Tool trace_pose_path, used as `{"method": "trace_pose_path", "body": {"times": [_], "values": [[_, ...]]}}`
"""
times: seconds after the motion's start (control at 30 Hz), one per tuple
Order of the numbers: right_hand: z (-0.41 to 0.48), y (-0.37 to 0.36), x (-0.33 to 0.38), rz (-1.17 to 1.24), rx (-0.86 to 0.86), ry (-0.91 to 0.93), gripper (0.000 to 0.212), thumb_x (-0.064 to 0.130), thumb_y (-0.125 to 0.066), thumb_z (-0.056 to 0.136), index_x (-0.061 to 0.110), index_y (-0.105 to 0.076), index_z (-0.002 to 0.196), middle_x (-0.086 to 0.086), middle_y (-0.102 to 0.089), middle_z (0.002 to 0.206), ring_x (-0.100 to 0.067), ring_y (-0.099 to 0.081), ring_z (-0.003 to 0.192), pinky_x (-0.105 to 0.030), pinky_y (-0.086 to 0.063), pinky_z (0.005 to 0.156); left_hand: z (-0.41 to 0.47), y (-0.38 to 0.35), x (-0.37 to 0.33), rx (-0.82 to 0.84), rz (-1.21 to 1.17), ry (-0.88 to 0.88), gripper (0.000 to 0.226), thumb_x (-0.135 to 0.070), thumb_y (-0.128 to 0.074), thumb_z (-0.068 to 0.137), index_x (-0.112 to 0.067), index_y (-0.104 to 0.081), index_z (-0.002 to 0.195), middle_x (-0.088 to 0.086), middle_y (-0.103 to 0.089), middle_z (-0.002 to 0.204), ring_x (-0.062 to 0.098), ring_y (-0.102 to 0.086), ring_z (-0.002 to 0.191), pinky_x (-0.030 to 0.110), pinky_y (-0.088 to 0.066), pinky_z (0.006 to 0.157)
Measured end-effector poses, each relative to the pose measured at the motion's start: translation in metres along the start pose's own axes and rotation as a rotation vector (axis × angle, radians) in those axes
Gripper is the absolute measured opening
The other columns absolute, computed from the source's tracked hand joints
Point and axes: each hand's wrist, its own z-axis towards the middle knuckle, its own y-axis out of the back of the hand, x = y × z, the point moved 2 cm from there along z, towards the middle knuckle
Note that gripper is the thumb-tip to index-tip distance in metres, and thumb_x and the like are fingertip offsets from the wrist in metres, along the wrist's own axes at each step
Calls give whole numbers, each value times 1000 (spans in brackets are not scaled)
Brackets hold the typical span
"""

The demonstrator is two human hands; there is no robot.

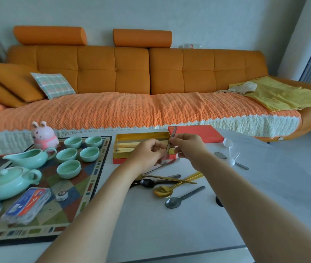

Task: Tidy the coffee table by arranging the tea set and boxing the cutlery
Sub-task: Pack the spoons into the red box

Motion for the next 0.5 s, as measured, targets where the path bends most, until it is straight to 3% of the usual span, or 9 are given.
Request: {"method": "trace_pose_path", "body": {"times": [0.07,0.13,0.2,0.27,0.37,0.47,0.5], "values": [[2,-10,1,-10,-22,4,19,20,-71,86,9,-68,102,-4,-67,80,-14,-59,61,-31,-52,61,1,8,3,-15,-47,25,9,-13,-62,94,-20,-64,98,4,-73,84,19,-71,79,34,-60,76],[7,-18,-2,-115,-105,62,45,28,-73,84,20,-53,123,-1,-64,98,-15,-63,79,-34,-56,69,2,19,6,-68,-41,36,11,-11,-60,95,-20,-65,96,3,-72,86,17,-70,80,31,-59,74],[11,-25,-3,-351,-183,264,57,22,-68,87,26,-40,137,1,-54,121,-18,-57,104,-37,-52,86,5,32,12,-134,31,43,13,-14,-56,98,-22,-66,97,0,-70,90,14,-67,80,26,-52,67],[12,-35,-2,-674,-187,566,58,8,-58,86,28,-43,139,1,-47,135,-20,-44,122,-41,-42,99,10,43,19,-164,113,60,17,-18,-51,100,-26,-66,99,-2,-67,93,14,-63,84,26,-43,62],[15,-50,-3,-984,-123,922,49,1,-58,82,30,-65,121,1,-61,123,-26,-51,115,-46,-36,97,14,56,26,-135,170,91,23,-20,-47,102,-31,-66,97,-2,-66,101,15,-61,88,28,-42,65],[21,-61,-11,-1099,-124,985,37,5,-63,86,32,-71,111,6,-69,93,-25,-59,90,-51,-37,95,14,64,28,-112,240,93,27,-21,-43,103,-30,-68,100,-2,-66,94,12,-53,69,24,-37,57],[24,-64,-13,-1096,-122,982,36,6,-63,88,33,-72,110,7,-68,87,-25,-59,85,-51,-37,94,15,66,30,-125,249,82,26,-21,-43,103,-30,-68,102,-2,-66,98,10,-53,71,24,-38,57]]}}
